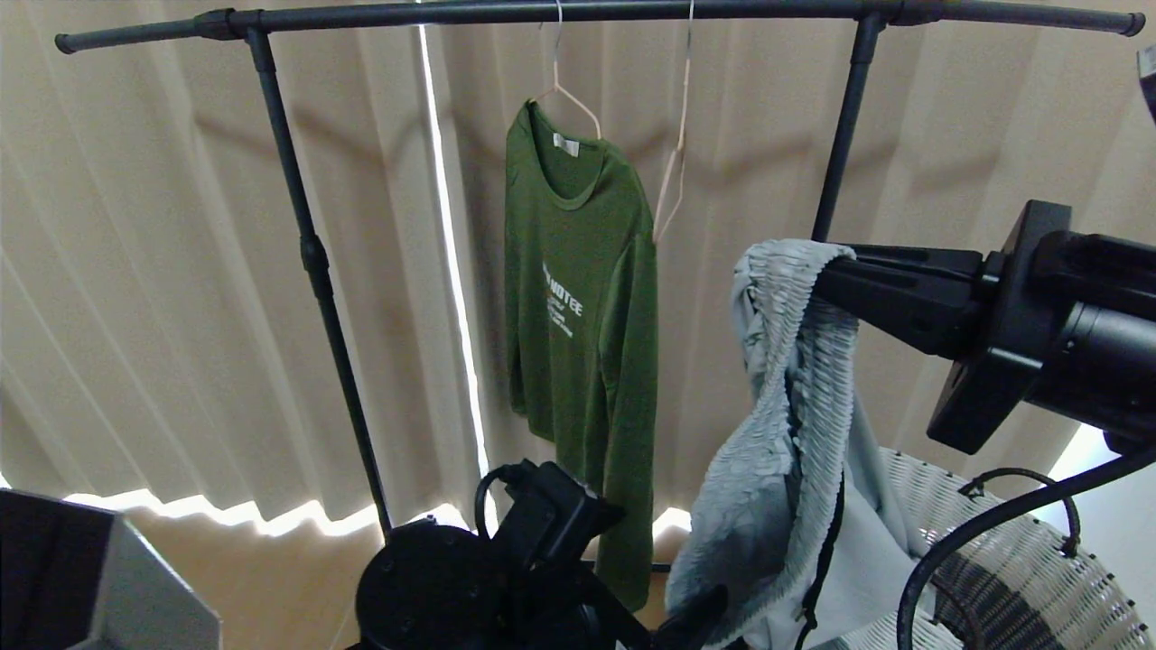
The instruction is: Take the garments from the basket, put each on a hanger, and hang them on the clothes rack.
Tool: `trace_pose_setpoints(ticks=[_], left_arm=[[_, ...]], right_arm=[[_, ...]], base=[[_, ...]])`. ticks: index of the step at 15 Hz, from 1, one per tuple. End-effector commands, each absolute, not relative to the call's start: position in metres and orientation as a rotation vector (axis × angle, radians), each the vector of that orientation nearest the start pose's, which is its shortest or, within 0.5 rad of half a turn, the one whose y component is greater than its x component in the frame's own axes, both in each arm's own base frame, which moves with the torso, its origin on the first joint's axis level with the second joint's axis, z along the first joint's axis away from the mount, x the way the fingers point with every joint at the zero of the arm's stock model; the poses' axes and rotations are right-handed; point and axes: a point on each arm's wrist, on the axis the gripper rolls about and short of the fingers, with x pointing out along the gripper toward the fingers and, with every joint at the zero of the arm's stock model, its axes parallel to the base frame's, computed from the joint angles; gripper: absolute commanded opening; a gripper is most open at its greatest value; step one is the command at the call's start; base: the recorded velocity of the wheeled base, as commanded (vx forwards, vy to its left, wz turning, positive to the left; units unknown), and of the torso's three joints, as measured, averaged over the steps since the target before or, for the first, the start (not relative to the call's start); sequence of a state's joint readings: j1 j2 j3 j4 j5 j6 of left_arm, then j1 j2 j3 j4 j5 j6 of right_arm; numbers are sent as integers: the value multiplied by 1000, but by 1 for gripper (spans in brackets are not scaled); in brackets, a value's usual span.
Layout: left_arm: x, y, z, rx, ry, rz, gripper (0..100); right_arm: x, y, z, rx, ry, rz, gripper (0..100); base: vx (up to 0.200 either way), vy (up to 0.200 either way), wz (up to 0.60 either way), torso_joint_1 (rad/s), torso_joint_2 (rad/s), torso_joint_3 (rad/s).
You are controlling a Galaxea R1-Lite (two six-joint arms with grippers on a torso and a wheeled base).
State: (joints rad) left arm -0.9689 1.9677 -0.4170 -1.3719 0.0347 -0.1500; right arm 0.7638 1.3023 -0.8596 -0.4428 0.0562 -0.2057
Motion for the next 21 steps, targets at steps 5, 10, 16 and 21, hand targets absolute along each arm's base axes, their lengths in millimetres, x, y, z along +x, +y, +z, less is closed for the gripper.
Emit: trace_pose_setpoints(ticks=[5,10,16,21], left_arm=[[178,-247,60,-8,298,-855,0],[167,-222,85,-3,182,-851,0],[184,-145,158,78,11,-616,0],[173,-107,267,60,-39,-587,0]], right_arm=[[149,148,285,-189,-98,835,0],[148,146,286,-187,-104,831,0],[152,147,290,-186,-111,823,0],[161,142,310,-168,-170,778,0]], base=[[0,0,0,0,0,0],[0,0,0,0,0,0],[0,0,0,0,0,0],[0,0,0,0,0,0]])
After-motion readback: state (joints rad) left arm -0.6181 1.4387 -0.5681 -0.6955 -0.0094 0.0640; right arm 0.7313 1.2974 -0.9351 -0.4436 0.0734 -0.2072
